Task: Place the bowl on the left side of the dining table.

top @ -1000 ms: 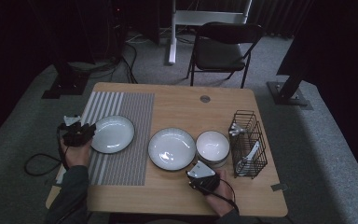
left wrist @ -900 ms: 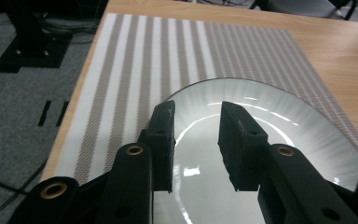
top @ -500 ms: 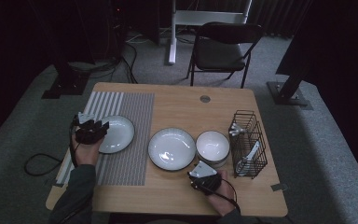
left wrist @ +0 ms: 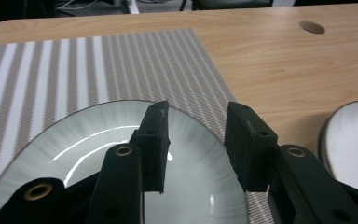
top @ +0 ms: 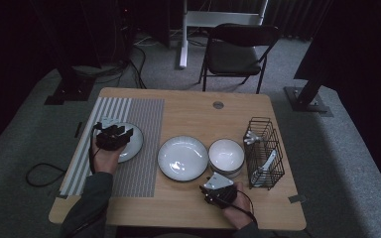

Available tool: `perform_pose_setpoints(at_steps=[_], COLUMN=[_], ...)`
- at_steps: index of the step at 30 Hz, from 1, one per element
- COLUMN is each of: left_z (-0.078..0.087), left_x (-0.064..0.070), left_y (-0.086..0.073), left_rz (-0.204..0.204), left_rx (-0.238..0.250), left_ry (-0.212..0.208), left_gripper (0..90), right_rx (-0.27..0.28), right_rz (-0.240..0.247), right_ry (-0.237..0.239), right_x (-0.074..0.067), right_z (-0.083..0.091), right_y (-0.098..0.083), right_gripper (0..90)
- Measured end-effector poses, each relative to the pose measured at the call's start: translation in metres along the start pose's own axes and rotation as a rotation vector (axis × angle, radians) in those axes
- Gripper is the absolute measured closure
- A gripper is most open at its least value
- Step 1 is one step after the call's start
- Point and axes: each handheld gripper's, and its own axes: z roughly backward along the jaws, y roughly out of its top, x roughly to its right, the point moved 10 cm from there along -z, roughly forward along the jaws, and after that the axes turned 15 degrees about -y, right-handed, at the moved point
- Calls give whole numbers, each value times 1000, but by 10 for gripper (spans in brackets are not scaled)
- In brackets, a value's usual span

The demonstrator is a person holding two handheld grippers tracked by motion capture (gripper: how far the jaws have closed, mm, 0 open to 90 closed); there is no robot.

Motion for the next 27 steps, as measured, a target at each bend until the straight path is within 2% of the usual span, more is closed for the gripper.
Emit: perform_pose_setpoints(at_steps=[3, 8, 14, 22, 23, 27], left_z=[-4, -9, -15, -26, -29, -34], left_x=[6, 17, 33, 54, 60, 70], left_y=[2, 8, 16, 23, 25, 28], left_rz=[-7, -24, -61, -93, -100, -111], left_rx=[-5, -4, -9, -16, -19, -21], left_ry=[-16, -40, -81, -125, -138, -160], left_gripper=[598, 591, 588, 589, 589, 588], right_rx=[2, 25, 23, 18, 19, 18], right_rz=[1, -7, -29, -23, -23, -47], right_ry=[20, 85, 155, 174, 175, 196], right_x=[-2, -8, -13, -14, -14, -13], right_z=[0, 3, 3, 3, 3, 6], right_y=[-2, 0, -4, -6, -6, -10], right_gripper=[557, 541, 538, 528, 526, 516])
